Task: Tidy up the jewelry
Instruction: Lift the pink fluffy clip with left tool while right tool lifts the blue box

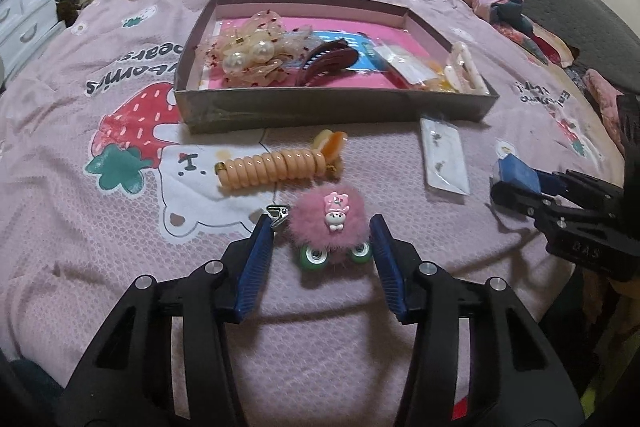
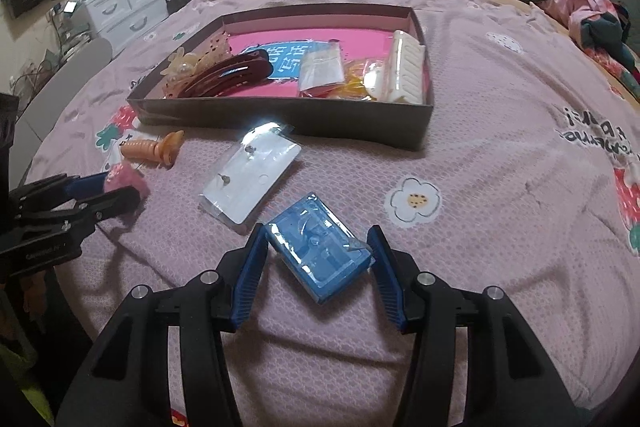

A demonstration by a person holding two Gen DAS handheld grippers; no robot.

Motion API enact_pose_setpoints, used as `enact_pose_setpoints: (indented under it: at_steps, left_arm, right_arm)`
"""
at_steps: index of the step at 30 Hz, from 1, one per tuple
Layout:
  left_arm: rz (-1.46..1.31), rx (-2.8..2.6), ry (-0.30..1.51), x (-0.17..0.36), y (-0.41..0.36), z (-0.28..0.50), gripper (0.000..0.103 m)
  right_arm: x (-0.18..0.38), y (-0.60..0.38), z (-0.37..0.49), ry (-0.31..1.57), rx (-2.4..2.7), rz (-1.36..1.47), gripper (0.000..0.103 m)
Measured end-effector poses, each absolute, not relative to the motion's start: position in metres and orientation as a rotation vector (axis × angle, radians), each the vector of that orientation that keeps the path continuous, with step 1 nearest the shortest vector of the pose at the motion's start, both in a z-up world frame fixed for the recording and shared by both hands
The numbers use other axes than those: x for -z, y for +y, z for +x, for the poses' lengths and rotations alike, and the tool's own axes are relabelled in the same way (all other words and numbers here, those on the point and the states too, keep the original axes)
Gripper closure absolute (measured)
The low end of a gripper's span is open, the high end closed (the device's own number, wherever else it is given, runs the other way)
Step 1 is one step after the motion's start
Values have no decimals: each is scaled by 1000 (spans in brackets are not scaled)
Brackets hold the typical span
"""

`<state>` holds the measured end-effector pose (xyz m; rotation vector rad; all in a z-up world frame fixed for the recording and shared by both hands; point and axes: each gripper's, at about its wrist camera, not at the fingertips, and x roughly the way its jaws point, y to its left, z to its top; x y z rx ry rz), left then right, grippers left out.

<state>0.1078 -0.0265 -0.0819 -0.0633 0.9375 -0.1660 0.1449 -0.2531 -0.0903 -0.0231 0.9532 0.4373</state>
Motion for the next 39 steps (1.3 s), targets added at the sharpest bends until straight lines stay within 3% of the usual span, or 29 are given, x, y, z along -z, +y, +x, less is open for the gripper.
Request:
enact_pose_setpoints:
  at_steps: [14,39]
  left_arm:
    - [-49,214,901,62,-38,85,62]
    - [-166,106,746,7,22,70,62]
  right_arm:
    - [64,-259,114,903,-447,-15,53]
    - [-2,-215,111,786,-578,3,53]
